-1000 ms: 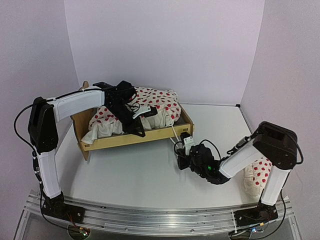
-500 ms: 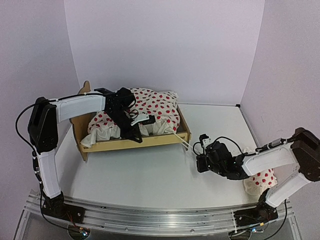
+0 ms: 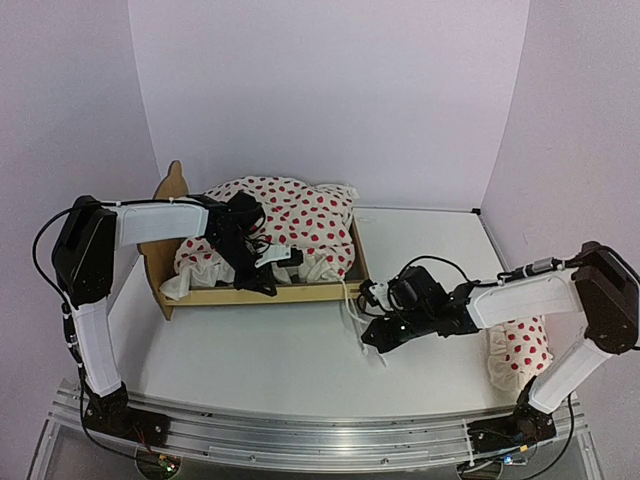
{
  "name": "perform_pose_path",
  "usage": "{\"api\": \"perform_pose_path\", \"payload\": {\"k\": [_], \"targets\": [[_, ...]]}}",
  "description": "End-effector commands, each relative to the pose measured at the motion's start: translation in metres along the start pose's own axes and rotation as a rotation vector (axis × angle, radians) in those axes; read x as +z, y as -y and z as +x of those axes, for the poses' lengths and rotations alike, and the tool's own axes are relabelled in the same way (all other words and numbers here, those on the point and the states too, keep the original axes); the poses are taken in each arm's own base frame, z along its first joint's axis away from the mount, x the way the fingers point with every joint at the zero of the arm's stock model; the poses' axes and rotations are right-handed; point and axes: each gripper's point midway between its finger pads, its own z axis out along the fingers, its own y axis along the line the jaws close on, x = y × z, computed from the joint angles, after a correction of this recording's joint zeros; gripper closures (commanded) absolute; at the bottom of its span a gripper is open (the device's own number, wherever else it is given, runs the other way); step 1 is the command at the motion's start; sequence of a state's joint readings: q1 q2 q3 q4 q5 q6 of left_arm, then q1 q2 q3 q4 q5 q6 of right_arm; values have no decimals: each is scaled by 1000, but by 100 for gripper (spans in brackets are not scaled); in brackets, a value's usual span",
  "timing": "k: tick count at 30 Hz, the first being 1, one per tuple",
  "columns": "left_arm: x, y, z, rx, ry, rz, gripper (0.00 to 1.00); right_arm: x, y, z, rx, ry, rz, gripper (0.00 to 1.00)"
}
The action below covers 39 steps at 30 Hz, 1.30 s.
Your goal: Set up the pet bed
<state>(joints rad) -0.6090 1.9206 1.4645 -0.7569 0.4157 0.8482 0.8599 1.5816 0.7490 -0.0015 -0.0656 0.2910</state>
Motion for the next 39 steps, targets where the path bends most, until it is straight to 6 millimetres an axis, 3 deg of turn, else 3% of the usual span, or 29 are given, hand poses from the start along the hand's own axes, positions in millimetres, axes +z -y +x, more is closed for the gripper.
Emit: {"api": "perform_pose_path", "payload": {"k": [1, 6, 10, 14, 21, 29, 36, 39], "targets": [[-9, -13, 0, 90, 26, -34, 70, 0, -35, 32, 72, -252, -181, 100], [-33, 27, -19, 196, 147, 99, 45, 0, -26, 44, 142, -358, -101, 98], [-44, 39, -29, 226, 205, 139, 38, 1, -12, 54, 174, -402, -12, 79], [-48, 42, -38, 223, 247, 159, 37, -4, -6, 53, 176, -389, 22, 68], [-55, 53, -56, 229, 347, 190, 37, -21, 11, 45, 138, -297, 119, 66], [-49, 70, -77, 247, 458, 162, 41, 6, -15, 3, 82, -64, 78, 56], [-36, 74, -82, 279, 514, 102, 42, 31, -2, 16, 109, -103, 169, 62], [-24, 74, -82, 318, 523, 56, 43, 35, 6, 27, 138, -128, 207, 75]]}}
